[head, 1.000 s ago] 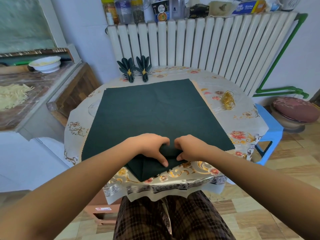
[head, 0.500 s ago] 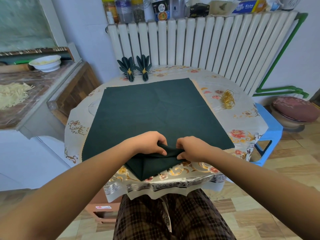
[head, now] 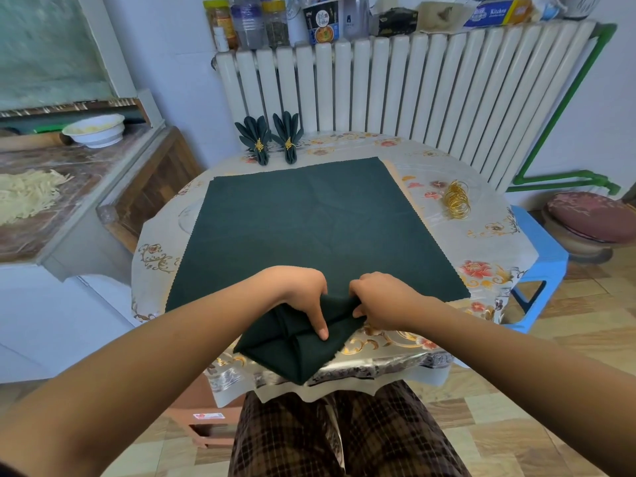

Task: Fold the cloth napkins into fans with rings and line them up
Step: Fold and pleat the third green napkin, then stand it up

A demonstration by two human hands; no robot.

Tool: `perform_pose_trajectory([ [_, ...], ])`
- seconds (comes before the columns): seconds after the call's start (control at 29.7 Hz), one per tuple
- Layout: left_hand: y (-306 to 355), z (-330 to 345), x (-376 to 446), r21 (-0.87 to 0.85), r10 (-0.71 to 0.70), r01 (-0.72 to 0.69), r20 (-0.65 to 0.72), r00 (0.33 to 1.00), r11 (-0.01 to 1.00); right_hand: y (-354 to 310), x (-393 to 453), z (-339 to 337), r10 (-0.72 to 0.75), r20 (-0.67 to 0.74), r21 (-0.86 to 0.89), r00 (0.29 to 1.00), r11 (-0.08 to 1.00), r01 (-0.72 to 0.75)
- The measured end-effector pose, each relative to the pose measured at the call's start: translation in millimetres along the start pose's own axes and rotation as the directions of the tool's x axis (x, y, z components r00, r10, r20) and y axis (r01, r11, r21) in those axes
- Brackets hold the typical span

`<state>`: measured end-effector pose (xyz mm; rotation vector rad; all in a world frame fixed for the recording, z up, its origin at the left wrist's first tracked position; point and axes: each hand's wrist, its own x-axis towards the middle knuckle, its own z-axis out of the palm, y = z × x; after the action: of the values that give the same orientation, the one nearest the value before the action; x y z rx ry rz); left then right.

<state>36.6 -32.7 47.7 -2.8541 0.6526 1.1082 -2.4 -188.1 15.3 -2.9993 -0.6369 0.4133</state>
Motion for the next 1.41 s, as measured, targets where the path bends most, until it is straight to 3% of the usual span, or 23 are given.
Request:
perform_pose_trajectory([
  [0.07, 3, -10, -5, 0.115, -0.004, 0.009, -0.047, 0.999, 0.993, 4, 3, -7, -0.040, -0.110, -0.059, 0.993, 0.998, 0.034],
  [0.13, 5, -27, -11, 0.281, 0.007, 0.052, -0.207, 0.978, 0.958, 9, 9, -16, -0.060, -0.258, -0.107, 0.964, 0.994, 0.033],
  [0.24, 15, -50, -21, 0.493, 0.054, 0.226, -0.490, 0.870, 0.840, 14, 21, -25, -0.070, -0.515, -0.127, 0.854, 0.992, 0.005],
  [0.3, 23, -50, -21, 0.579, 0.099, 0.300, -0.557, 0.824, 0.758, 17, 26, -22, -0.016, -0.606, -0.055, 0.795, 0.998, -0.022],
  [0.4, 28, -23, -14, 0.664, 0.129, 0.269, -0.486, 0.865, 0.697, 16, 24, 0, -0.032, -0.522, -0.036, 0.853, 0.999, 0.015],
  [0.47, 28, -1, -10, 0.666, 0.108, 0.213, -0.406, 0.908, 0.715, 17, 19, 20, -0.079, -0.413, -0.011, 0.907, 0.997, 0.082],
  [0.61, 19, 3, -8, 0.490, -0.002, 0.194, -0.366, 0.931, 0.850, 22, 16, 20, -0.009, -0.278, 0.254, 0.960, 0.964, 0.082],
  [0.74, -1, -13, -11, 0.244, -0.058, 0.109, -0.208, 0.976, 0.964, 30, 18, 8, 0.023, -0.150, 0.381, 0.988, 0.924, 0.037],
  [0.98, -51, -30, -11, -0.106, -0.135, 0.128, -0.056, 0.989, 0.986, 36, 25, -3, 0.022, -0.055, 0.462, 0.998, 0.887, 0.006],
  [1.11, -71, -18, -7, -0.278, -0.194, 0.159, -0.105, 0.975, 0.947, 38, 26, -2, 0.037, -0.021, 0.487, 0.999, 0.873, -0.022],
  [1.31, -71, 5, -3, -0.368, -0.303, 0.207, -0.227, 0.926, 0.907, 32, 24, 4, 0.104, -0.031, 0.491, 0.994, 0.868, -0.076],
  [1.41, -64, 12, -4, -0.322, -0.329, 0.234, -0.282, 0.901, 0.917, 21, 30, 5, 0.156, -0.032, 0.412, 0.987, 0.902, -0.129],
])
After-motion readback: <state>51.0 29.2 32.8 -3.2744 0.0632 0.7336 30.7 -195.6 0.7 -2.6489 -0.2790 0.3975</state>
